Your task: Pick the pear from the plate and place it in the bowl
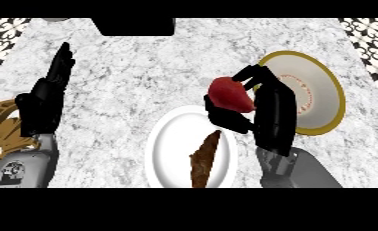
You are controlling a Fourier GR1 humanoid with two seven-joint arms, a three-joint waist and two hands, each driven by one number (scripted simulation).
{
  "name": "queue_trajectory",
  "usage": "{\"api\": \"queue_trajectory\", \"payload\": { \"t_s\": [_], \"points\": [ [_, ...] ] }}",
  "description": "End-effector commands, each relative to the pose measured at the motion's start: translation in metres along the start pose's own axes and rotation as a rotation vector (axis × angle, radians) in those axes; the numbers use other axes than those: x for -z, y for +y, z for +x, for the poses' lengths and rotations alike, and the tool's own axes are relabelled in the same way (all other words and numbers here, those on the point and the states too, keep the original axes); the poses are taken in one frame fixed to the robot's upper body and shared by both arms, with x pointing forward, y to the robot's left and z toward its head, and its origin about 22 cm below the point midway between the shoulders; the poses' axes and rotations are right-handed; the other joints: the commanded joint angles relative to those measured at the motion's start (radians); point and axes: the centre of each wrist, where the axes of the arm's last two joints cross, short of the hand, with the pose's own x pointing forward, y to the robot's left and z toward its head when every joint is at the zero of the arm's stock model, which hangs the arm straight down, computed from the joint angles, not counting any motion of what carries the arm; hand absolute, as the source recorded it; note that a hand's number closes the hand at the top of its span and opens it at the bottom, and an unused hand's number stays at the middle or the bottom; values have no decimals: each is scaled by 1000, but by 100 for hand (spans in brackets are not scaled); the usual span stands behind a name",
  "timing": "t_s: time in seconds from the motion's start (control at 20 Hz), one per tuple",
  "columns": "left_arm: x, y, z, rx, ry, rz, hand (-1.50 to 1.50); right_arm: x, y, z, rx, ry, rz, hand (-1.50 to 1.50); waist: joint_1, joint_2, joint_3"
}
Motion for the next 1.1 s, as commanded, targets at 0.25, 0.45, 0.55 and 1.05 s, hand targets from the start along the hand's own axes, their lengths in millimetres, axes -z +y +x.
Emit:
{"api": "queue_trajectory", "payload": {
  "t_s": [0.25, 0.45, 0.55, 1.05],
  "points": [
    [3, -14, 19, 7, -18, -23, 0, 74, -28, -94, -164, 49, -167, 150, 14, 4, 1],
    [1, -15, -14, 10, 4, -14, 0, 96, -35, -126, -346, 59, -201, 150, 10, 8, -1],
    [2, -5, 4, -11, -11, -29, 0, 104, -34, -150, -396, 55, -198, 150, 20, 6, 0],
    [-3, -6, 17, -19, -13, -36, 0, 147, -36, -198, -217, 245, -114, -150, 35, 9, 2]
  ]
}}
